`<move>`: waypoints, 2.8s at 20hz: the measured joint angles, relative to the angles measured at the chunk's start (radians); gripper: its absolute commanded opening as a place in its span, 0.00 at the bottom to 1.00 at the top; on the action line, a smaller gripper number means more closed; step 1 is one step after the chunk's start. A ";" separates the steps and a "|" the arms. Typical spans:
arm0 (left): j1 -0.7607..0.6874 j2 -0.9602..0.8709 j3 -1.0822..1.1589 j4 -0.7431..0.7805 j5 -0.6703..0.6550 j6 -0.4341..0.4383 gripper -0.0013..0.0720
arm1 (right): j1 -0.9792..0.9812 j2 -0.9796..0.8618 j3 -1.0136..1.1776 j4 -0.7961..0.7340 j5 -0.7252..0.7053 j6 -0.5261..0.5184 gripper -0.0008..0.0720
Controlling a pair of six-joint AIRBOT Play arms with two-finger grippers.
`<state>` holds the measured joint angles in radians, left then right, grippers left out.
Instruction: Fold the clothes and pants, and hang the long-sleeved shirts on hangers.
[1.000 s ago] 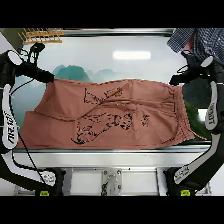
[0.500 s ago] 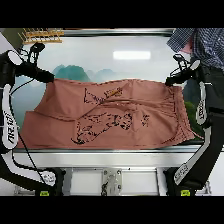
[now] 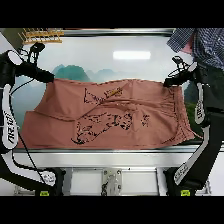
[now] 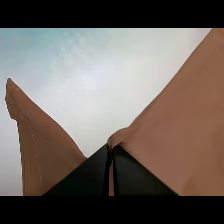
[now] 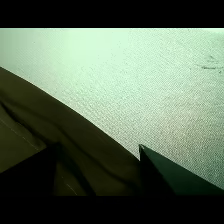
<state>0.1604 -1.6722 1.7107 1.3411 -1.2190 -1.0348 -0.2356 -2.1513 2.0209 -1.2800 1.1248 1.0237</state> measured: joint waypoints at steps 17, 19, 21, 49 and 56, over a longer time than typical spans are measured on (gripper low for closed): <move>-0.002 0.000 0.009 0.034 0.108 -0.001 0.02 | 0.001 0.046 0.001 -0.054 0.019 0.034 0.04; -0.006 -0.005 0.038 0.052 0.171 -0.004 0.02 | 0.001 0.089 0.001 -0.101 -0.003 0.059 0.04; -0.008 -0.023 0.095 0.060 0.216 -0.004 0.02 | 0.001 0.140 0.001 -0.142 -0.034 0.089 0.04; 0.045 0.698 -0.724 0.393 0.259 -0.133 0.02 | -0.002 0.820 -0.652 -0.349 0.103 0.189 0.03; 0.029 0.904 -1.021 0.397 0.241 -0.041 0.02 | -0.007 0.890 -0.875 -0.401 0.082 0.189 0.03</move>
<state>0.1894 -0.7685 0.6899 1.7382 -0.9779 -1.0756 -0.2428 -1.2617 1.1461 -1.6814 1.2072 1.2129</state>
